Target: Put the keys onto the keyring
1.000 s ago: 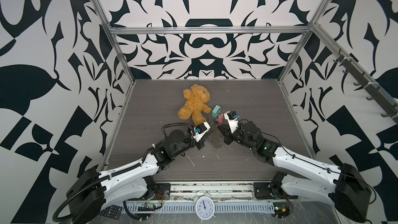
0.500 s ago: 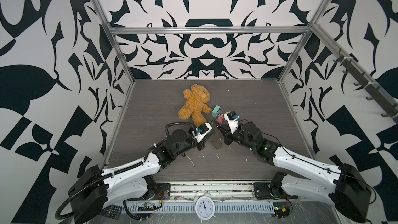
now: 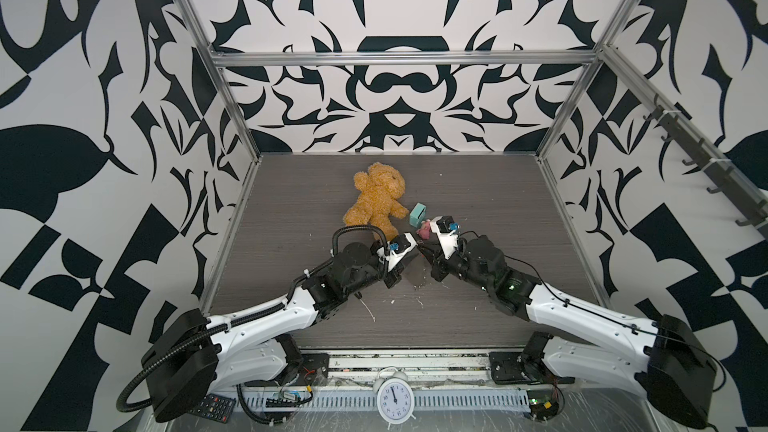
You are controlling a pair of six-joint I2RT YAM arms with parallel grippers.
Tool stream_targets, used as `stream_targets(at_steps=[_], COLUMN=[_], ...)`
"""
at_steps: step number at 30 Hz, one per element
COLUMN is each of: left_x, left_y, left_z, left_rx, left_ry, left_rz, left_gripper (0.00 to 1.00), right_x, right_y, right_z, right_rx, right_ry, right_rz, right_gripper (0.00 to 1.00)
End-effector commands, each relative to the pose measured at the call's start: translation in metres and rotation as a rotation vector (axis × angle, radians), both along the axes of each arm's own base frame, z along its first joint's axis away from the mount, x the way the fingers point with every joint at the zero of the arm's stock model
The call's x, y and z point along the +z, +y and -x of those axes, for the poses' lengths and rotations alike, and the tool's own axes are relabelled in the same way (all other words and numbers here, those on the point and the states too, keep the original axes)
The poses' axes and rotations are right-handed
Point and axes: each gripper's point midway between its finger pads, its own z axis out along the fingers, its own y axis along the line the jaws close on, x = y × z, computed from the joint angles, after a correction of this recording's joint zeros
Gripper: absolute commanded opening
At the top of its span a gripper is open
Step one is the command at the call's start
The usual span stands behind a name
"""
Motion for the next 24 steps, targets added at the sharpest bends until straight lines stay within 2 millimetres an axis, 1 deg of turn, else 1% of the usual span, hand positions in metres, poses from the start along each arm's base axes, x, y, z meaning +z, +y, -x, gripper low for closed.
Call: stream_targets(at_steps=[1, 14, 21, 24], left_x=[0.010, 0.008, 0.008, 0.008], left_y=[-0.004, -0.001, 0.001, 0.001], left_z=[-0.004, -0.009, -0.010, -0.011], left_rx=[0.012, 0.045, 0.057, 0.058], left_ry=[0.005, 0.006, 0.004, 0.004], left_rz=[0.019, 0.005, 0.004, 0.004], left_gripper=[0.32, 0.29, 0.24, 0.18], right_x=[0.029, 0.032, 0.032, 0.032], right_y=[0.005, 0.016, 0.025, 0.026], right_z=[0.001, 0.013, 0.022, 0.024], right_rx=[0.021, 0.079, 0.121, 0.124], right_ry=[-0.075, -0.110, -0.141, -0.151], right_rz=[-0.070, -0.067, -0.048, -0.041], right_gripper=[0.00, 0.00, 0.00, 0.00])
